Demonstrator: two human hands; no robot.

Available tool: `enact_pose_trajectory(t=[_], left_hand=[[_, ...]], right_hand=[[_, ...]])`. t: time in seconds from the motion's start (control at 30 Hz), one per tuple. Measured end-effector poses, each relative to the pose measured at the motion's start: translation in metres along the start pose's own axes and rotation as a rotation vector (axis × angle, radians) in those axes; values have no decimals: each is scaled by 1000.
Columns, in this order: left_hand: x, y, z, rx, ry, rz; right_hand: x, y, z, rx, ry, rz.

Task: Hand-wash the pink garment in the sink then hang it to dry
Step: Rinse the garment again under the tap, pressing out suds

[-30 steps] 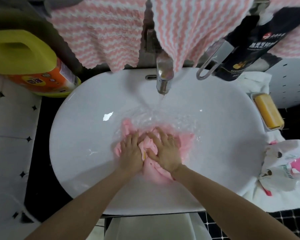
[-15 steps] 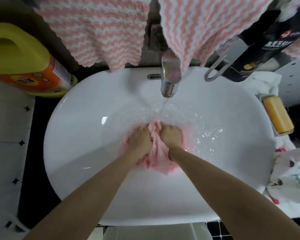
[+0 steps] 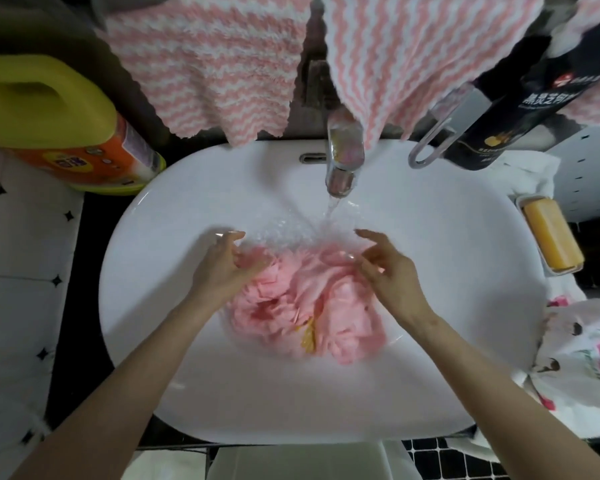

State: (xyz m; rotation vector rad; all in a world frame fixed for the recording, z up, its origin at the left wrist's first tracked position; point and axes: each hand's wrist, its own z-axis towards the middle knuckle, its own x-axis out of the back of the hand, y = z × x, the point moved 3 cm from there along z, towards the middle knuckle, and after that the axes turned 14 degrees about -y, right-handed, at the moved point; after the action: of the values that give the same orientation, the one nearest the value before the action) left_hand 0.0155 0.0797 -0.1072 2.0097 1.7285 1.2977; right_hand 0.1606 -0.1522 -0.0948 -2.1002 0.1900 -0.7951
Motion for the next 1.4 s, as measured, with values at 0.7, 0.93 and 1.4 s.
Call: enact_pose_trajectory(t=[0.7,0.93,1.4], left_hand=[[-25,19,-40,-295,-665,518],[-62,-6,-24,-156,-538,768],[-44,-20,-1,100,117,-116]], right_hand=[[27,-17,-21,111,-178,-275],[80,-37,24,32,330,343],[63,-12,66,-192,305,265]])
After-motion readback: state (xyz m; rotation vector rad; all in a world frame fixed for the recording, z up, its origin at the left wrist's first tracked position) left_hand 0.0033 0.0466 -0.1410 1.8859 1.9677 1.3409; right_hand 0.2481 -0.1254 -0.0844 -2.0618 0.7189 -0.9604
